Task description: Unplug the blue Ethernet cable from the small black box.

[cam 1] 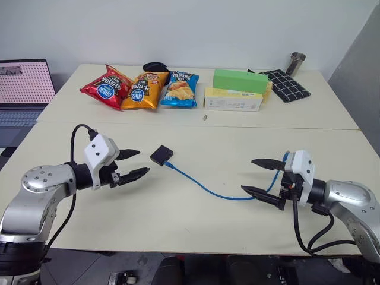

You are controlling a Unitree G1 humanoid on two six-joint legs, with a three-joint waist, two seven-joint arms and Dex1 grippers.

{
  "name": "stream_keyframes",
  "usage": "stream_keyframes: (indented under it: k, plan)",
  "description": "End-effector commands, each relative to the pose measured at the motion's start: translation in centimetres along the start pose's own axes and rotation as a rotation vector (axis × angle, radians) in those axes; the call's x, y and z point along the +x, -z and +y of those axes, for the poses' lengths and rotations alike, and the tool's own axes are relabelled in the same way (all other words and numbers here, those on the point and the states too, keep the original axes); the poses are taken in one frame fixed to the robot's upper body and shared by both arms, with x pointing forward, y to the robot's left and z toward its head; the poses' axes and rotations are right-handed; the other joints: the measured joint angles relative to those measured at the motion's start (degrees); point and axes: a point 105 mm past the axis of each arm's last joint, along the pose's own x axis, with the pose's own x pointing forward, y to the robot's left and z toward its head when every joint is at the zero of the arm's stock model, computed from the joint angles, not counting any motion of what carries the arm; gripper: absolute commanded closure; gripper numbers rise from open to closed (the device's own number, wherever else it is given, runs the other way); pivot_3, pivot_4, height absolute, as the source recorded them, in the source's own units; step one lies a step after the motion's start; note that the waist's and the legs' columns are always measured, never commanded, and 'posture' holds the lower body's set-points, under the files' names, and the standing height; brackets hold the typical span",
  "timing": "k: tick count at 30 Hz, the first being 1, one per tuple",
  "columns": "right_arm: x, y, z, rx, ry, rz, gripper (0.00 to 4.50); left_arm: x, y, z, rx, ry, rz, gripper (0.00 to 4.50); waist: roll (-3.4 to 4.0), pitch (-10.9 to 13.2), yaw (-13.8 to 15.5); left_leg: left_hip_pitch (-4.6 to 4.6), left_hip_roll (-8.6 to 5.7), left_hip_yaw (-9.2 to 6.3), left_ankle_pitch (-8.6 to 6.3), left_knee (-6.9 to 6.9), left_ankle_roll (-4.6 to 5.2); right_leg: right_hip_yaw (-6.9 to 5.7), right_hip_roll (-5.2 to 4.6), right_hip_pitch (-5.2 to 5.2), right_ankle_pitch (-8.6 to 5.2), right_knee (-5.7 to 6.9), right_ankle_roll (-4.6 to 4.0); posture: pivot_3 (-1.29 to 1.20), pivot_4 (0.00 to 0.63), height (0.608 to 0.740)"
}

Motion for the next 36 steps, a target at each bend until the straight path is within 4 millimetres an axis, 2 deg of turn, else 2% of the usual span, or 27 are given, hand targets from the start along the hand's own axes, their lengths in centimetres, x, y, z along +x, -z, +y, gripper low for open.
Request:
stream_keyframes:
  k: [1, 9, 20, 24, 31, 36]
  plan:
    - [-0.1, -1.0, 0.1, -0.048, -0.003, -0.019, 0.27, -0.2, -1.2, 0.1, 0.026, -0.007, -0.039, 1.15, 0.00, 0.0, 0.0, 0.00, 0.00, 0.00, 0.00, 0.00, 0.00, 0.00, 0.00, 0.00, 0.00, 0.00, 0.00, 0.00, 0.150, 0.740]
    - [0.4, -0.7, 0.3, -0.041, -0.019, -0.008, 0.27, -0.2, -0.5, -0.5, 0.027, 0.009, -0.006, 1.15, 0.00, 0.0, 0.0, 0.00, 0.00, -0.01, 0.00, 0.00, 0.00, -0.01, 0.00, 0.00, 0.00, 0.00, 0.00, 0.00, 0.150, 0.740]
    - [4.4, -0.5, 0.9, -0.053, -0.063, -0.028, 0.27, -0.4, 0.1, -0.7, 0.026, 0.024, 0.022, 1.15, 0.00, 0.0, -0.1, 0.00, 0.00, -0.03, 0.01, 0.00, -0.01, -0.03, 0.00, -0.01, 0.00, 0.00, 0.00, 0.00, 0.150, 0.740]
    - [6.9, -0.7, 1.1, -0.060, -0.073, -0.035, 0.27, -0.7, 0.8, -0.6, 0.025, 0.024, 0.057, 1.15, 0.03, 0.0, -0.1, 0.00, 0.02, -0.04, 0.01, 0.00, -0.02, -0.04, 0.01, -0.04, 0.00, 0.02, 0.00, 0.00, 0.150, 0.740]
    - [14.7, -1.0, 2.3, -0.083, -0.078, -0.035, 0.27, -1.8, 2.0, 1.3, 0.024, -0.027, 0.113, 1.15, 0.02, 0.0, -0.3, -0.01, 0.04, -0.05, 0.09, -0.02, -0.16, -0.07, 0.04, -0.16, 0.00, 0.12, 0.00, 0.00, 0.150, 0.740]
    - [18.6, -0.5, 3.0, -0.067, -0.050, -0.012, 0.27, -2.2, 2.1, 1.2, 0.029, 0.001, 0.121, 1.15, 0.01, 0.0, -0.2, -0.13, 0.01, -0.04, 0.12, -0.02, -0.21, -0.09, 0.00, -0.34, 0.00, 0.18, 0.00, 0.00, 0.150, 0.740]
